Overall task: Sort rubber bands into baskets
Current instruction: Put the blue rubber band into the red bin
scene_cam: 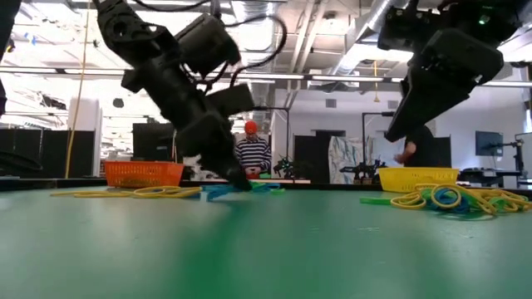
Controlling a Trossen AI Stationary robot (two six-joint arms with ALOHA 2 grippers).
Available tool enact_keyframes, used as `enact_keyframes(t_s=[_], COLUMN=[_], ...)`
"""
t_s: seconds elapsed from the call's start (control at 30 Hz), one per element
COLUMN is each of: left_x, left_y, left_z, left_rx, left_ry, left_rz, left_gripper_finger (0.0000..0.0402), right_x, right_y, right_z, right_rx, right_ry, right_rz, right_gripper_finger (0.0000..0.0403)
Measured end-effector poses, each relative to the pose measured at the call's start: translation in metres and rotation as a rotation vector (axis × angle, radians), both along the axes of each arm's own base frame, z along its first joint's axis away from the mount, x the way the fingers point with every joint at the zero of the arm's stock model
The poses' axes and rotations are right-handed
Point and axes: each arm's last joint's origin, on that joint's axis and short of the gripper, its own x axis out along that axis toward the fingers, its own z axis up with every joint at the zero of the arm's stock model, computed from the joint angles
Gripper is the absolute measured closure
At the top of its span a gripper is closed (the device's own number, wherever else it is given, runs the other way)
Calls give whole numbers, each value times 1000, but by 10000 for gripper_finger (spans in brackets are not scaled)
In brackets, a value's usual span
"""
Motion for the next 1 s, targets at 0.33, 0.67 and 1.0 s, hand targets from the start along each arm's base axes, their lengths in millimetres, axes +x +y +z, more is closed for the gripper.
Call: enact_keyframes(t_s=[0.33,0.67,1.0], left_x=[15,24,26], left_y=[-36,-71,-79], left_z=[42,77,89], left_rx=[-110,-223,-316], left_ry=[-151,-287,-387], left_rz=[-339,-640,-782], left_gripper_finger=[401,401,401], right_x=[21,38,43], right_y=[3,10,19], right_z=[14,35,41], right_rx=[-62,-151,-64], right_ry=[-178,-377,-465], right_rz=[141,352,568], right_gripper_finger=[173,173,173])
